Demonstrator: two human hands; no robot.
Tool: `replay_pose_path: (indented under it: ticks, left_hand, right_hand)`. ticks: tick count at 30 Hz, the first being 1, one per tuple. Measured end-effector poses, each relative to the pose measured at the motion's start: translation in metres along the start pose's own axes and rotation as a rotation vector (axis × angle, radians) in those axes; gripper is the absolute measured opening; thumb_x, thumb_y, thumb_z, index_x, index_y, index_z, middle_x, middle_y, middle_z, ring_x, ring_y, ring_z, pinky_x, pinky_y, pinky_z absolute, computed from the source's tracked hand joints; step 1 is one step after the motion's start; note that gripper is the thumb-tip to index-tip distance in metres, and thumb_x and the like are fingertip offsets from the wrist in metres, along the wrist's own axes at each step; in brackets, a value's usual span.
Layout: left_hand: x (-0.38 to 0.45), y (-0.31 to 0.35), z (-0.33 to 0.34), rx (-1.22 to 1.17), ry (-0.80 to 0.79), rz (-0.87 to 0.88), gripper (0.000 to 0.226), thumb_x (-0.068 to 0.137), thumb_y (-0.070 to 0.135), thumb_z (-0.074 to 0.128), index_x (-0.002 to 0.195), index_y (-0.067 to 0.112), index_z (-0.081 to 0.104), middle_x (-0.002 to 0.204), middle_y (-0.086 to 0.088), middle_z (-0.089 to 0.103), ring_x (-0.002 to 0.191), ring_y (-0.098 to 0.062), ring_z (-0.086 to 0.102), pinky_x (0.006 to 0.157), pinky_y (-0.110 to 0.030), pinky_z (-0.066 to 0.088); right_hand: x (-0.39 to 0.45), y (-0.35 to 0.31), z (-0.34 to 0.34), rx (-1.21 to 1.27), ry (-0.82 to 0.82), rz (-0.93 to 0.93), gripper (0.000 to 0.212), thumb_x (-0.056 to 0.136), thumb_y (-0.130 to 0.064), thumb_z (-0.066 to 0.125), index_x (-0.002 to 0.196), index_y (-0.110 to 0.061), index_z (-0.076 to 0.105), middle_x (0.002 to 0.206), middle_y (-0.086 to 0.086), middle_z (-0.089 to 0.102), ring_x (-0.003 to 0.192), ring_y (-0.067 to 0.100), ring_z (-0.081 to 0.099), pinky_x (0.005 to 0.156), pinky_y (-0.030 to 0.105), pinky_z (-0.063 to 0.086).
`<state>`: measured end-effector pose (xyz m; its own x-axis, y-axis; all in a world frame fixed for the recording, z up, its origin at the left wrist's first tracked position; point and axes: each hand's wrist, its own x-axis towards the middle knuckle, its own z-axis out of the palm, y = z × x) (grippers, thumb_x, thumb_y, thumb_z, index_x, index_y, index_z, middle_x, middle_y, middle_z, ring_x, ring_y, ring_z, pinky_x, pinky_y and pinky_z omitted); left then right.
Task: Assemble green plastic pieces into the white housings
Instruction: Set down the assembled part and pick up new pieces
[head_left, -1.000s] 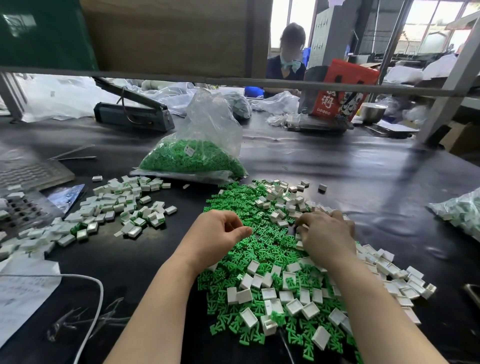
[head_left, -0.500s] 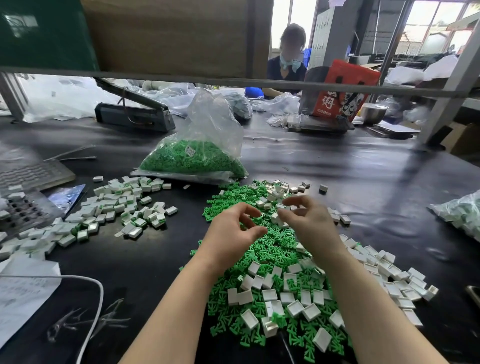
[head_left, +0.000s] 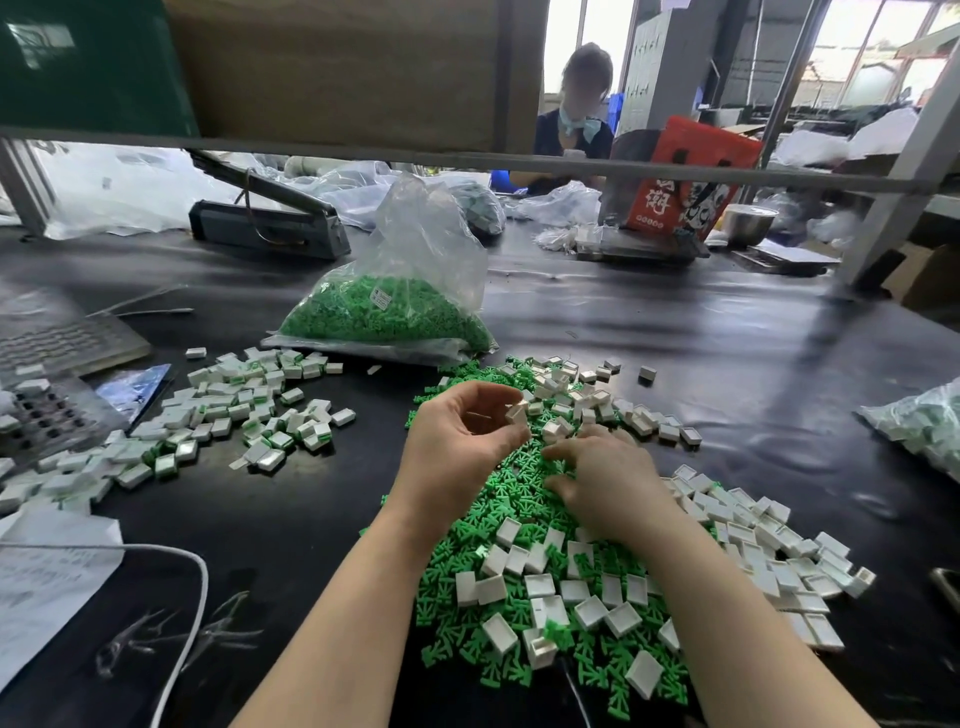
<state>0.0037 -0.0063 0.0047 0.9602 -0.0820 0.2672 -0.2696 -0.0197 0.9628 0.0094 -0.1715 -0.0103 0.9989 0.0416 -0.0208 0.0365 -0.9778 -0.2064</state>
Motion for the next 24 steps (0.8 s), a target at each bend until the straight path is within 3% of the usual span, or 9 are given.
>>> replay_pose_path:
  ticks: [4, 7, 13, 17, 24]
  left_hand:
    - [-0.0002, 0.0019, 0.0, 0.013, -0.01, 0.009, 0.019, 0.076, 0.005, 0.081, 0.09, 0.014, 0.072, 0.077, 0.002, 0.073, 0.074, -0.011, 0.068, 0.07, -0.024, 0.058]
    - [-0.0001, 0.0024, -0.0007, 0.021, 0.018, 0.011, 0.022, 0.072, 0.008, 0.084, 0.087, 0.011, 0.068, 0.082, -0.005, 0.074, 0.078, -0.016, 0.071, 0.071, -0.029, 0.059]
    - [0.0015, 0.0017, -0.0027, -0.013, 0.092, 0.022, 0.028, 0.065, 0.013, 0.088, 0.081, 0.011, 0.065, 0.071, 0.001, 0.071, 0.068, -0.012, 0.065, 0.066, -0.023, 0.056]
    - [0.002, 0.0024, -0.0054, -0.048, 0.114, 0.011, 0.034, 0.058, 0.027, 0.086, 0.081, 0.009, 0.069, 0.072, -0.001, 0.07, 0.067, -0.011, 0.062, 0.065, -0.021, 0.054]
    - [0.001, 0.0032, -0.0063, -0.171, 0.068, -0.059, 0.031, 0.066, 0.024, 0.079, 0.088, 0.006, 0.066, 0.073, -0.005, 0.072, 0.07, -0.016, 0.07, 0.064, -0.022, 0.056]
  right_hand:
    - [0.0014, -0.001, 0.0039, 0.014, 0.104, -0.059, 0.02, 0.09, -0.04, 0.064, 0.11, -0.038, 0.062, 0.118, -0.009, 0.06, 0.118, 0.018, 0.049, 0.101, 0.039, 0.041]
    - [0.0013, 0.0002, 0.0041, 0.035, 0.133, -0.082, 0.01, 0.09, -0.036, 0.065, 0.099, -0.036, 0.063, 0.105, -0.012, 0.057, 0.111, 0.017, 0.05, 0.097, 0.037, 0.041]
    - [0.0017, -0.002, 0.0039, 0.017, 0.077, -0.137, 0.033, 0.091, -0.039, 0.064, 0.123, -0.044, 0.058, 0.131, -0.013, 0.057, 0.128, 0.019, 0.045, 0.11, 0.041, 0.033]
    - [0.003, -0.0002, 0.0038, 0.019, 0.11, -0.162, 0.015, 0.09, -0.042, 0.064, 0.105, -0.04, 0.064, 0.118, -0.013, 0.06, 0.117, 0.016, 0.049, 0.104, 0.037, 0.038]
    - [0.0034, 0.0005, 0.0098, 0.007, 0.185, -0.187, 0.022, 0.098, -0.036, 0.051, 0.107, -0.022, 0.066, 0.112, -0.006, 0.062, 0.103, 0.016, 0.052, 0.094, 0.03, 0.038]
